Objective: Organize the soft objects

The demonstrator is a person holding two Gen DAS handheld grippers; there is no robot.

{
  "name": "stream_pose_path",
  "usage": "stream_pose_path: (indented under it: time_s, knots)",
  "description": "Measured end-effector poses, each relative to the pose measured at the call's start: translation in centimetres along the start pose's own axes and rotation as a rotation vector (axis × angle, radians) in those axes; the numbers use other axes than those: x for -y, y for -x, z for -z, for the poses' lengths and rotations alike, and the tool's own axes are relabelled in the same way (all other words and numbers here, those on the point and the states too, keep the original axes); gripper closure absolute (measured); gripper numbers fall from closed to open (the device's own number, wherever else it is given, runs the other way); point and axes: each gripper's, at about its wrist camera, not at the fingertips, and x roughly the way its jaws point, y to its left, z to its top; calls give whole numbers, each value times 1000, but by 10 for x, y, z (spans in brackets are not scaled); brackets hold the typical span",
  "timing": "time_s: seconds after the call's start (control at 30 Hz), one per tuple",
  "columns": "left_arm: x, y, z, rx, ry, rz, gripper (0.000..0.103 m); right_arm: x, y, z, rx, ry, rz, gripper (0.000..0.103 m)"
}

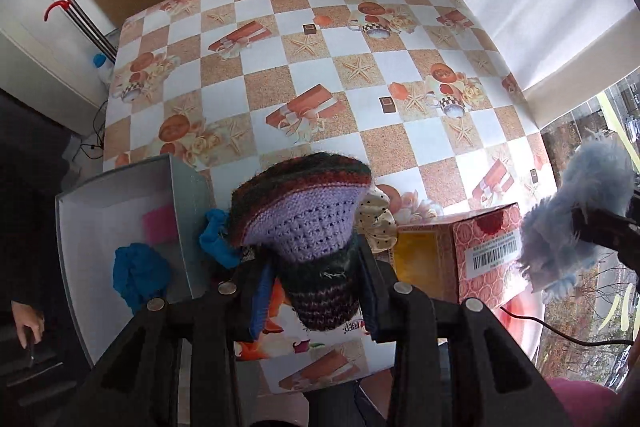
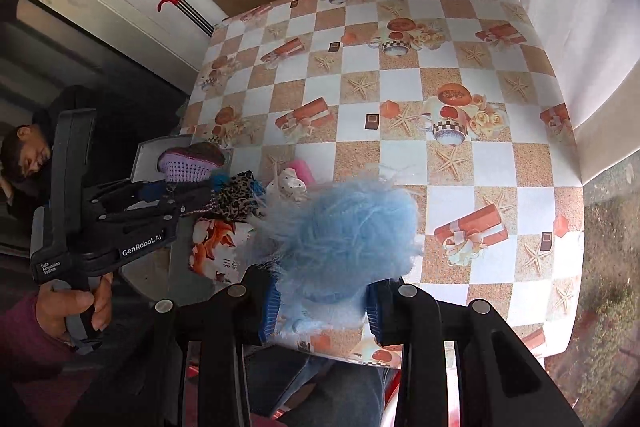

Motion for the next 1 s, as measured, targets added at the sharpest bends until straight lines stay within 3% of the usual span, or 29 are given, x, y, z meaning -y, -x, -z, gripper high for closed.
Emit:
stream_pose_path:
  time_s: [0.2, 0.5, 0.73, 1.0]
  knots:
    - [-39, 15, 55, -15, 65, -45, 62, -63, -22, -4, -30, 95, -54, 66]
    - [-108, 26, 107, -7, 289, -84, 62, -145, -59, -6, -111, 269, -88, 66]
    - [-143, 31, 137, 15, 426, -78, 62, -195, -80, -7, -171, 406, -82, 66]
    - [-163, 29, 156, 22, 508, -70, 62, -239, -101, -4, -217, 542, -66, 66]
